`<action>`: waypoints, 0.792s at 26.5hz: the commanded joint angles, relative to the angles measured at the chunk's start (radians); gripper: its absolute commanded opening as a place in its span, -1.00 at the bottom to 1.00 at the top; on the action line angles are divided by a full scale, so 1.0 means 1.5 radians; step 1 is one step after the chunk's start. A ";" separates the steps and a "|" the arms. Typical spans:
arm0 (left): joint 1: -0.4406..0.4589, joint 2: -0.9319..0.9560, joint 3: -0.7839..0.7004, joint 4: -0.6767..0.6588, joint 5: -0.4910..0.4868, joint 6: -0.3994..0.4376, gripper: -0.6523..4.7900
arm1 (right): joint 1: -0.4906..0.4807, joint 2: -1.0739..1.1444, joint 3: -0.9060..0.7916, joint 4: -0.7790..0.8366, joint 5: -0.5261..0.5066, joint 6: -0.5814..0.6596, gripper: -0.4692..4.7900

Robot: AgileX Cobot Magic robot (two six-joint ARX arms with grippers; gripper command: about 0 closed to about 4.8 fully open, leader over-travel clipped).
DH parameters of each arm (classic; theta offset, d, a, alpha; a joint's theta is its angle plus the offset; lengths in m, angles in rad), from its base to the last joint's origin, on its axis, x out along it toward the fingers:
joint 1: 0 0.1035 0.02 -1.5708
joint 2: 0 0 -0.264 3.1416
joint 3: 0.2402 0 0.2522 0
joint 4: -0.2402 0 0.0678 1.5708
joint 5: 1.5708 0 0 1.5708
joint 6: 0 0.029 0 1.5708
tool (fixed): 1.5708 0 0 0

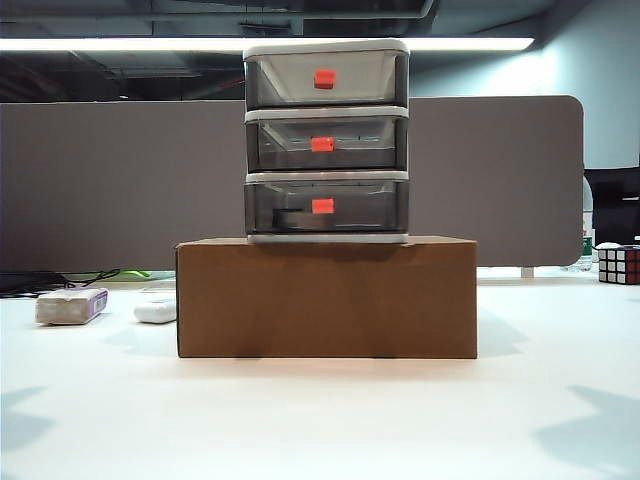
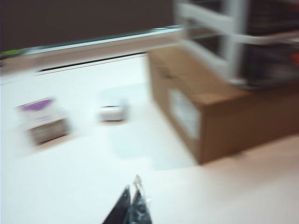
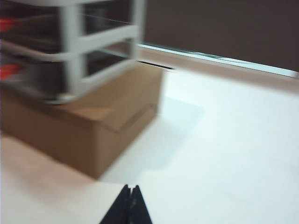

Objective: Open the third layer of the drawer on the table, pick up the transparent tape on the table and put it in, and finally close the drawer.

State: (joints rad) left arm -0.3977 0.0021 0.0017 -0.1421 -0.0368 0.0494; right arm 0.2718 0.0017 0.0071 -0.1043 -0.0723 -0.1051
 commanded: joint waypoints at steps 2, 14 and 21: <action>0.144 0.000 0.003 0.012 0.111 -0.013 -0.78 | -0.065 -0.002 -0.004 0.013 -0.005 -0.002 -0.84; 0.300 0.000 0.004 0.010 0.145 -0.041 -0.78 | -0.103 -0.002 -0.004 0.022 -0.056 0.000 -0.84; 0.300 0.000 0.004 0.015 0.157 -0.058 -0.78 | -0.103 -0.002 -0.004 0.023 -0.051 0.000 -0.84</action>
State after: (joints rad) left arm 0.0502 0.0017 0.0017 -0.1314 0.1917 -0.0338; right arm 0.1181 0.0017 0.0071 -0.0803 -0.1505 -0.1051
